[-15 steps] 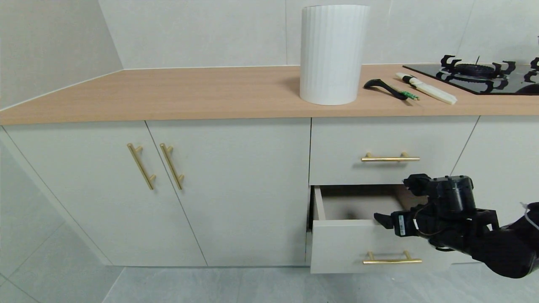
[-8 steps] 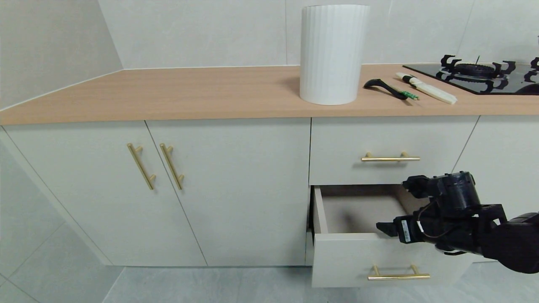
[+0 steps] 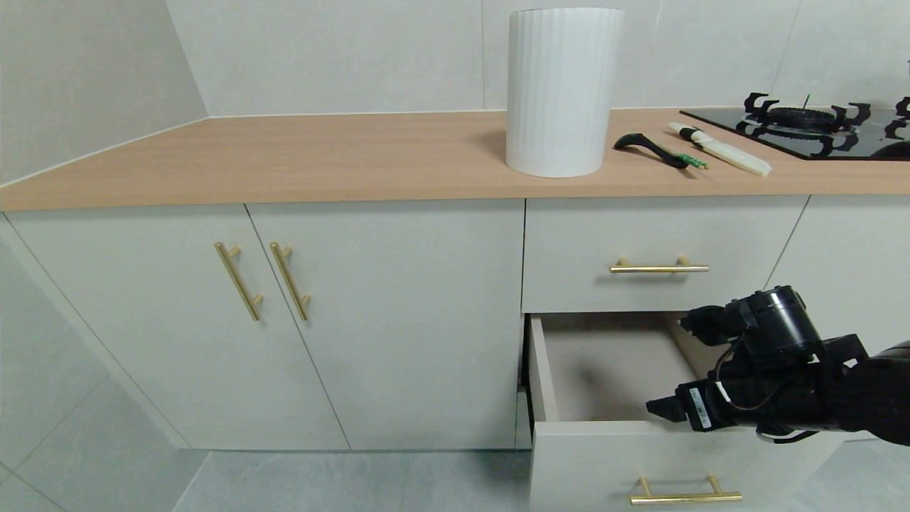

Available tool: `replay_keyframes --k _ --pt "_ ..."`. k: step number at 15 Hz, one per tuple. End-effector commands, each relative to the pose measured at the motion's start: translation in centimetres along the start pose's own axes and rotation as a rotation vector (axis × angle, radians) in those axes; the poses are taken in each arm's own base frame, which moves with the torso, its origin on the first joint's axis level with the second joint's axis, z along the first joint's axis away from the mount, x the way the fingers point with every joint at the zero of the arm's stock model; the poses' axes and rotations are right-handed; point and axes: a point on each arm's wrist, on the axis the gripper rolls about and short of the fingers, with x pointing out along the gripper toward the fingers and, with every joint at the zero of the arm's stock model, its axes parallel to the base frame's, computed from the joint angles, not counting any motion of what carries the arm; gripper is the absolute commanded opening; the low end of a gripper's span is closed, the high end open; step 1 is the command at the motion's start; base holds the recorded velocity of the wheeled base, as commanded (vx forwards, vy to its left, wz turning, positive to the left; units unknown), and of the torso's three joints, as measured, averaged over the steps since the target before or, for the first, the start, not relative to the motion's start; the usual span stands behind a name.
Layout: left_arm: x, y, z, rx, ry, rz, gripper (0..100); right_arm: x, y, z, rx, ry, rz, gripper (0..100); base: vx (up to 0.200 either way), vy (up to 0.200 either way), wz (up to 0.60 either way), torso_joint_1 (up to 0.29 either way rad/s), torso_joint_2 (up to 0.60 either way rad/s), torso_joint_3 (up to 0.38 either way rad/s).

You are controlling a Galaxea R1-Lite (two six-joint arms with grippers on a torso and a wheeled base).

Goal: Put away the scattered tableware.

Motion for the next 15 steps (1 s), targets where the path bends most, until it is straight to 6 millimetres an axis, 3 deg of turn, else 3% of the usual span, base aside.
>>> replay_keyframes --k 1,15 --pt "0.0 0.0 0.0 -0.001 0.000 0.001 100 -0.8 0.0 0.0 -0.008 -0.002 0.001 100 0.000 0.000 0.00 0.000 0.00 0.000" --pt "0.0 0.0 0.0 -0.001 0.002 0.001 100 -4.9 1.4 -3.3 -0.299 0.309 0.027 100 0.000 0.000 0.00 0.000 0.00 0.000"
